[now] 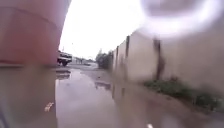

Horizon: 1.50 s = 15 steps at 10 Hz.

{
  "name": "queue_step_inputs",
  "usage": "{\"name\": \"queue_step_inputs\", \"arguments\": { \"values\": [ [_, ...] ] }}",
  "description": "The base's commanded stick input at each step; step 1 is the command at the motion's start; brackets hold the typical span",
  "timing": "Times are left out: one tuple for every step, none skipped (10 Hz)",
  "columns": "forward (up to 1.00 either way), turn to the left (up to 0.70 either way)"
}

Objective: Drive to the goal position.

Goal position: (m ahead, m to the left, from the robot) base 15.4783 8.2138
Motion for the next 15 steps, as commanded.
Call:
{"name": "queue_step_inputs", "arguments": {
  "values": [
    [0.5, 0.02],
    [0.5, 0.02],
    [0.5, 0.02],
    [0.5, 0.02],
    [0.5, 0.02],
    [0.5, 0.02],
    [0.5, 0.02],
    [0.5, 0.02],
    [0.5, 0.02],
    [0.5, 0.02],
    [0.5, 0.02],
    [0.5, 0.02],
    [0.5, 0.02],
    [0.5, 0.02],
    [0.5, 0.02]
  ]
}}
